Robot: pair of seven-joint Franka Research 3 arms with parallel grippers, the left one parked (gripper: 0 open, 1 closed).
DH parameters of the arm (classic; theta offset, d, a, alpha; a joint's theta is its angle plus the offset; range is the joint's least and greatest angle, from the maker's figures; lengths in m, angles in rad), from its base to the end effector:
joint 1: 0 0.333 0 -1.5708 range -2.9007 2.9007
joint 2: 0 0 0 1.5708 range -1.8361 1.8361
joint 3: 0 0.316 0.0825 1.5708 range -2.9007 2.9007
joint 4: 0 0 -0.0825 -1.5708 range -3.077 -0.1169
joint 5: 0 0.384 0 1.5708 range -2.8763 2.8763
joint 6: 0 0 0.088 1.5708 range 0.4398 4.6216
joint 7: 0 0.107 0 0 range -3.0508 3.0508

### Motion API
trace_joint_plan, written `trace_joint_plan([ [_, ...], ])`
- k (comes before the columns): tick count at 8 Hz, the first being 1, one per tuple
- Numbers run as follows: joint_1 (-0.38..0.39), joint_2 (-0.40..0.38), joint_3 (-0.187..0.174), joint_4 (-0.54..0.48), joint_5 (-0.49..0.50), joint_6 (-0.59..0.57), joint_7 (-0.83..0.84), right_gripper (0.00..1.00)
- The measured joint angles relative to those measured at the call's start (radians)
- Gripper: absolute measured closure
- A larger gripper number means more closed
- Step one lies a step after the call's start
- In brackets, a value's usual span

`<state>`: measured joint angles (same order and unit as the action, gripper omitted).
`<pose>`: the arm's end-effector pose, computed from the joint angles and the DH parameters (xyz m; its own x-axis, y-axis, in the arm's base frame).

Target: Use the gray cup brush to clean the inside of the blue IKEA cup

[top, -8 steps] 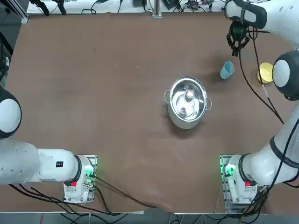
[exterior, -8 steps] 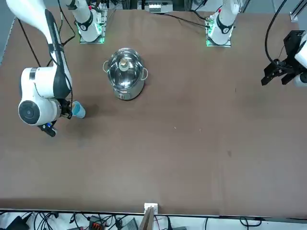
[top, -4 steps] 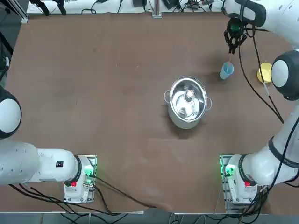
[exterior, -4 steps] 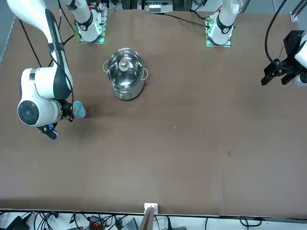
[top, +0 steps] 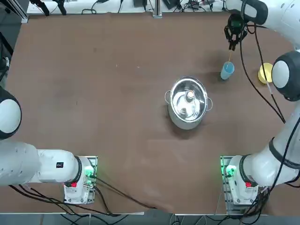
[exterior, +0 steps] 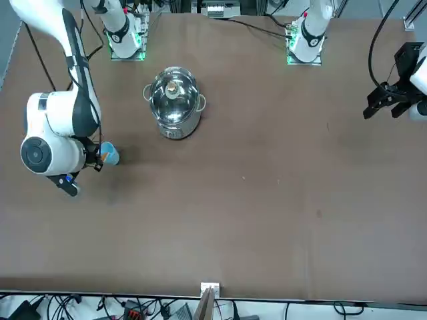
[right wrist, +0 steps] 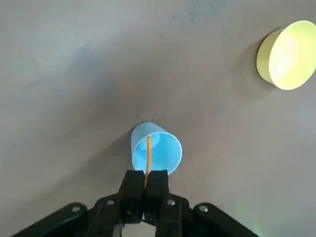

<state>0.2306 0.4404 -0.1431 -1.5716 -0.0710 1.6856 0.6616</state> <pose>0.6380 0.0599 0.3678 0.8251 -0.5377 -0.1735 -0.4779 -0.8280 0.2933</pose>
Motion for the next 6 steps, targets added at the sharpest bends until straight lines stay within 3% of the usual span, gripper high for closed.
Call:
trace_joint_plan([
  [3,-0.002,-0.062,-0.006,0.032,-0.032,-0.087,-0.012,0.96],
  [6,-0.008,-0.091,-0.014,0.074,-0.233,-0.179,-0.081,0.96],
])
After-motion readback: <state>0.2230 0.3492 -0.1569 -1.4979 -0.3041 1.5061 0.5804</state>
